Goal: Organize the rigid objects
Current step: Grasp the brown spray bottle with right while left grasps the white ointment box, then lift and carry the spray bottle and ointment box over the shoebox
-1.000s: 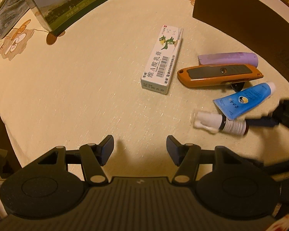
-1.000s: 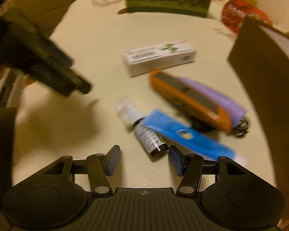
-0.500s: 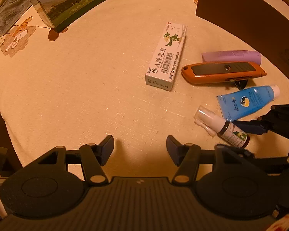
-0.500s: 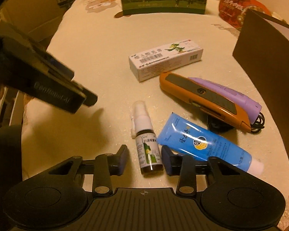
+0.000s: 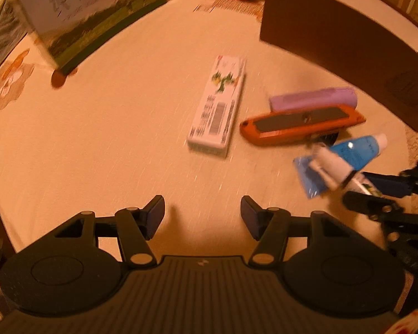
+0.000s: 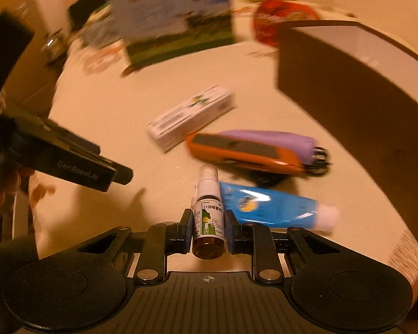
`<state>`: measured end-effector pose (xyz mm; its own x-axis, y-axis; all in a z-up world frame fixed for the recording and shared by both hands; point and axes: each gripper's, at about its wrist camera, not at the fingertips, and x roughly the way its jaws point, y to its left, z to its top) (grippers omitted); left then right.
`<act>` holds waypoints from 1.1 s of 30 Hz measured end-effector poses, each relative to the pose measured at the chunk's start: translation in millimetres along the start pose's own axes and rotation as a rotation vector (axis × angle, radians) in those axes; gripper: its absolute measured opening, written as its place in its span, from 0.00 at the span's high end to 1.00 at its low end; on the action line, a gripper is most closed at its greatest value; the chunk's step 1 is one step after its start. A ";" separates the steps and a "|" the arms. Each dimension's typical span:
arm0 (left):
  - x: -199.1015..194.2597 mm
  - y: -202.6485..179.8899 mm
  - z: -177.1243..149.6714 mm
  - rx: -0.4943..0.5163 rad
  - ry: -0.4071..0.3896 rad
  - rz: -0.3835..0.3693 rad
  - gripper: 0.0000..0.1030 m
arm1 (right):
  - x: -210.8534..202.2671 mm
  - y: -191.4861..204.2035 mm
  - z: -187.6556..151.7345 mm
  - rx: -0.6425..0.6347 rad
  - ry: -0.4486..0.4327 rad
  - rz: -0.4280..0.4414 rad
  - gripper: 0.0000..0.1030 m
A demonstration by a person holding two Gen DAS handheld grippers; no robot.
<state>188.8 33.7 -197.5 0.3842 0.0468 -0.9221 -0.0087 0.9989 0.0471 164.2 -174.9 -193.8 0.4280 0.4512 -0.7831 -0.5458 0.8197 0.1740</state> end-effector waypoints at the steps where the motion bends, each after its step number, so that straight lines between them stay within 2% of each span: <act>1: 1.0 -0.6 4.6 0.010 -0.011 -0.005 0.45 | -2.6 -4.3 0.0 0.016 -0.004 -0.018 0.81; 7: 15.2 0.3 34.7 0.096 -0.069 0.008 0.43 | -20.4 -35.5 -11.1 0.136 -0.009 -0.152 0.81; 12: 35.2 2.8 53.0 0.160 -0.068 0.016 0.44 | -29.7 -59.3 -28.5 0.266 -0.004 -0.234 0.81; 15: 47.2 0.7 57.7 0.182 -0.047 0.008 0.51 | -29.6 -66.5 -34.9 0.291 0.023 -0.250 0.81; 16: 49.6 0.9 57.6 0.178 -0.035 0.002 0.63 | -27.4 -66.9 -36.8 0.294 0.038 -0.250 0.81; 20: 44.7 -1.1 46.3 0.152 -0.028 -0.007 0.67 | -21.6 -65.3 -43.0 0.311 0.074 -0.238 0.80; 24: 33.2 -4.6 21.4 0.121 -0.001 0.003 0.67 | -22.0 -65.2 -46.5 0.322 0.085 -0.235 0.80; 29: 17.7 -7.0 -11.4 0.047 0.071 -0.015 0.67 | -17.7 -66.3 -42.4 0.311 0.105 -0.227 0.80; 33: 12.3 -10.1 -22.7 0.057 0.099 -0.039 0.65 | -14.7 -67.1 -39.7 0.307 0.116 -0.222 0.80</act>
<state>172.7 24.4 -218.0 0.2901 0.0117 -0.9569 0.0578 0.9979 0.0297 166.0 -250.6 -217.7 0.4180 0.2225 -0.8808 -0.2005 0.9682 0.1494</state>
